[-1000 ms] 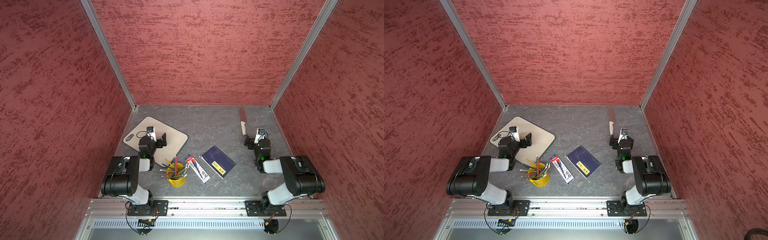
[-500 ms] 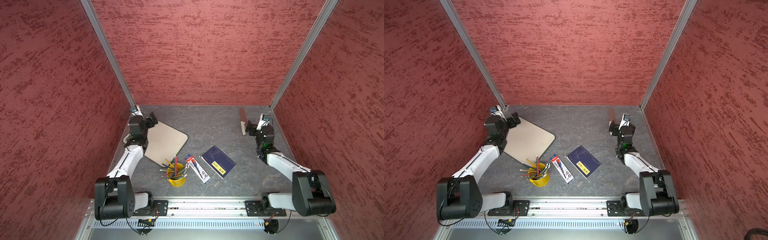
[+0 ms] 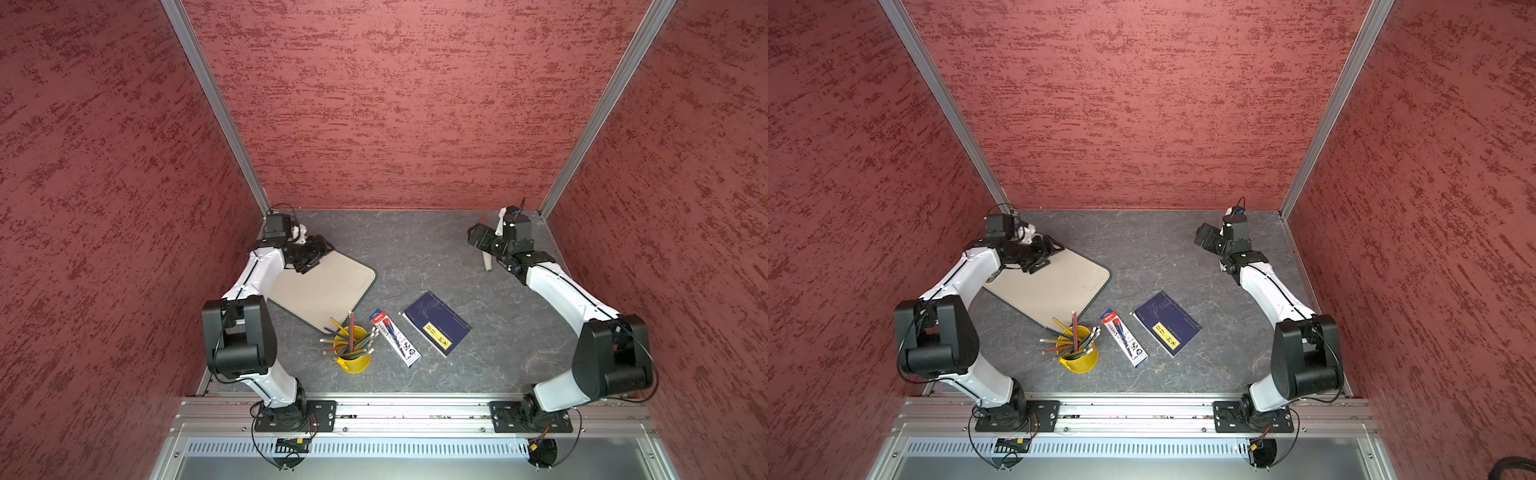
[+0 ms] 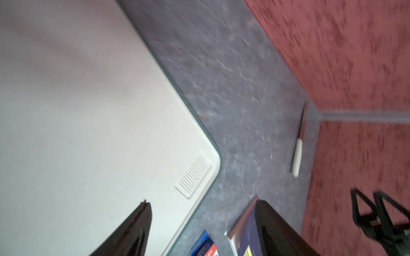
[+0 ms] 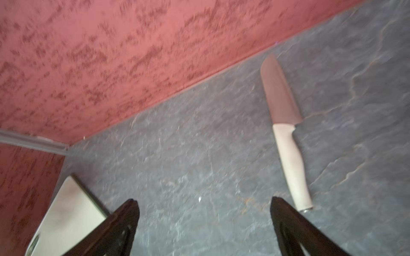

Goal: Align the knife with the edge of the cutting board
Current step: Move the work surface to the center of the board.

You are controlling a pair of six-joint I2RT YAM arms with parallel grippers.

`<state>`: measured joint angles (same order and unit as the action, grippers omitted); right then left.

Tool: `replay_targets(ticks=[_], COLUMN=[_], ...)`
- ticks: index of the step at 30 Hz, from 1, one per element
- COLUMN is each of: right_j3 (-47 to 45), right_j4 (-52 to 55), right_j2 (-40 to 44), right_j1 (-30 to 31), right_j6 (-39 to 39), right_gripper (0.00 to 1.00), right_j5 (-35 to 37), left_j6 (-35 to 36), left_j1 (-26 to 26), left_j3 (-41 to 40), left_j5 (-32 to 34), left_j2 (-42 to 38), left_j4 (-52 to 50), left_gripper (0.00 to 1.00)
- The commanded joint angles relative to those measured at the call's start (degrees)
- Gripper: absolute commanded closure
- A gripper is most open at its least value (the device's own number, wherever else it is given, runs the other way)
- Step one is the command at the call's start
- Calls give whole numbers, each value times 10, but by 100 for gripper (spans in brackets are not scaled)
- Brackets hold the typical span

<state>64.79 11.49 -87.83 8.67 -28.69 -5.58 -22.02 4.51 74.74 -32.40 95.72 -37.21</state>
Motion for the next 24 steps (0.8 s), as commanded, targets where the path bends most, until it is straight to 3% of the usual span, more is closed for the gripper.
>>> replay_targets(ticks=[1,11,19,24], right_j3=[14,11,6,4], right_j4=[101,139,151,158], right_j2=[-4,-35,-46,-43], right_j1=[5,31,40,40], right_j6=[2,-18,-34,-33], right_gripper=[4,5,5,5], right_j5=[-53,-95,-118,-118], left_j6=[49,49,44,41], left_j1=[-50,-140,-150,-151], left_j3=[28,21,32,38], left_j5=[-51,-70,-76,-46], left_j2=[39,115,175,191], left_j4=[-89,-66,-40,-38], left_gripper=[24,26,28,28])
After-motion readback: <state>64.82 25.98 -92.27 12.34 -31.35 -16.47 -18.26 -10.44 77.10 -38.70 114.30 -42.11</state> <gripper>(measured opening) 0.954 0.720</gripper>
